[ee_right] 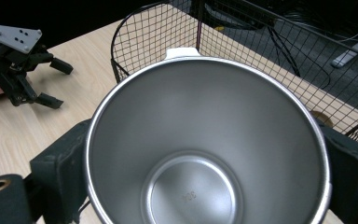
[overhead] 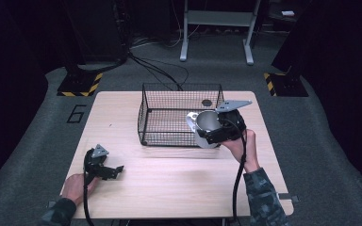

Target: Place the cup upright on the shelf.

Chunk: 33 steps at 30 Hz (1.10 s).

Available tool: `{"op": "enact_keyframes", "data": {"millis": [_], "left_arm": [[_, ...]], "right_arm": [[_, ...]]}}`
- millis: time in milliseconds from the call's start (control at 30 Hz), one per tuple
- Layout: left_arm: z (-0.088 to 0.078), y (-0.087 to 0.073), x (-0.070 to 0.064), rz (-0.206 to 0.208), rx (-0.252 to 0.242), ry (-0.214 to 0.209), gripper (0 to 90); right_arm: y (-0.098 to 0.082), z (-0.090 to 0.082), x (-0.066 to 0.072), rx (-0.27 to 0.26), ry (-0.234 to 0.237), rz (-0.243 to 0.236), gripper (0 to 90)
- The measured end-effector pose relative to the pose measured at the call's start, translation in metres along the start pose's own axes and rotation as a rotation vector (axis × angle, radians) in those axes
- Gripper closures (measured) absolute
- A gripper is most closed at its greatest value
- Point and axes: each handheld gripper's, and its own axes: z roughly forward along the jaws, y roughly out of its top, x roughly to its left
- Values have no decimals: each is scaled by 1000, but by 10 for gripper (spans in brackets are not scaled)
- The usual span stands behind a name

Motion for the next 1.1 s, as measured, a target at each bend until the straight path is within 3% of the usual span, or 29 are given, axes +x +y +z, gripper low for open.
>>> {"op": "enact_keyframes", "data": {"millis": [567, 1100], "left_arm": [[0, 0, 0, 0, 0, 0, 1], [0, 0, 0, 1, 0, 0, 1]], "right_arm": [[31, 14, -15, -19, -6, 11, 60], [50, 60, -26, 26, -19, 28, 60]]}}
